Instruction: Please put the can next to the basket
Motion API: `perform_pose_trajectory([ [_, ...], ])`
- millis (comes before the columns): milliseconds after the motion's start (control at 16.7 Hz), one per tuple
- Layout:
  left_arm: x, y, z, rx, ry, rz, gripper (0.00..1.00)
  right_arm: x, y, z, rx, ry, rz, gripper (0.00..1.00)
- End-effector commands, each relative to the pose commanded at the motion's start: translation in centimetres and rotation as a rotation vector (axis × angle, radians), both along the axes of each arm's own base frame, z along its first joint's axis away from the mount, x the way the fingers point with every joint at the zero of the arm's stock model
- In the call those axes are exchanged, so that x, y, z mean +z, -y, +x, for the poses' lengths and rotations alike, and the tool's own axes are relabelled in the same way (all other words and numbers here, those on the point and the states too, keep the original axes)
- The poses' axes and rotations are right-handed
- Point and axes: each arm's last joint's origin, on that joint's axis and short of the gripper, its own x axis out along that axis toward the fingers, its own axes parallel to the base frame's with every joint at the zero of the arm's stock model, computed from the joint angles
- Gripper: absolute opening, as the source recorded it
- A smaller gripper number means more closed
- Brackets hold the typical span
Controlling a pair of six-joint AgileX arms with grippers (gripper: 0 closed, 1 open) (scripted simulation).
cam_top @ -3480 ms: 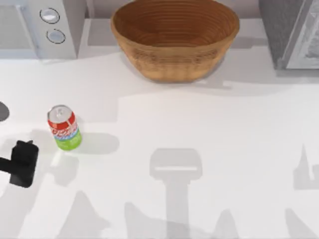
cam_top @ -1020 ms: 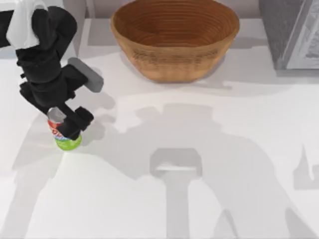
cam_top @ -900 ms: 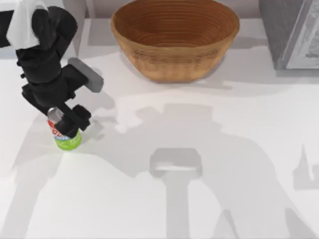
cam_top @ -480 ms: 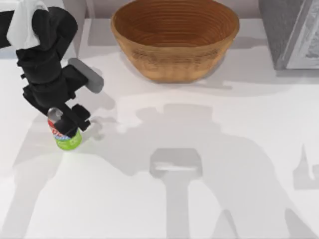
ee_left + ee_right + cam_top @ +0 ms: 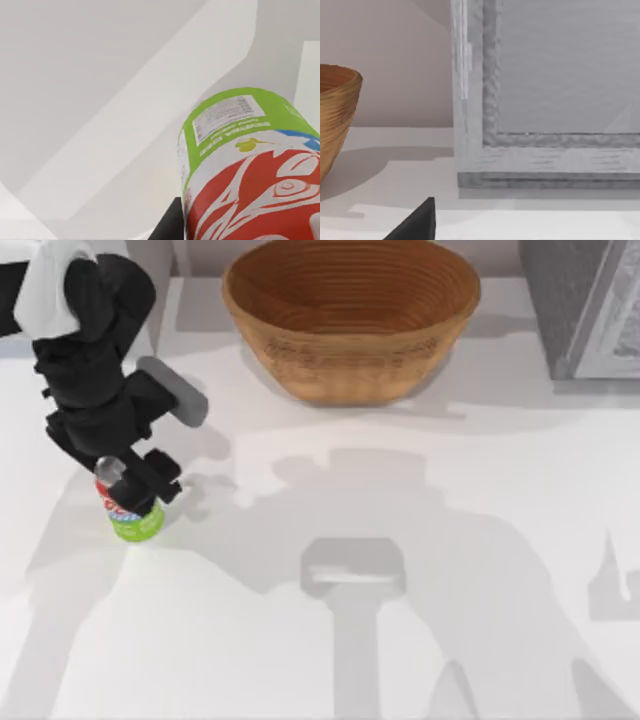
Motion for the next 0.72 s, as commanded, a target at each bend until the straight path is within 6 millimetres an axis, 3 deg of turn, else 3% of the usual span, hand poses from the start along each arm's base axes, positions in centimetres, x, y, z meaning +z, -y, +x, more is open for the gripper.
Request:
perform_pose_trajectory([
  [120,0.4,0.2,0.1,0.008,0.011,-0.005,0.00,0.0,0.0,0.0,0.000,0.000,0.000,1.00],
  [300,3.2,1.9,0.9,0.053,0.079,-0.045,0.00,0.0,0.0,0.0,0.000,0.000,0.000,1.00],
  [540,8.5,5.9,1.8,0.167,0.183,-0.140,0.00,0.0,0.0,0.0,0.000,0.000,0.000,1.00],
  [720,10.4,9.9,1.8,0.329,0.172,-0.194,0.00,0.0,0.0,0.0,0.000,0.000,0.000,1.00],
])
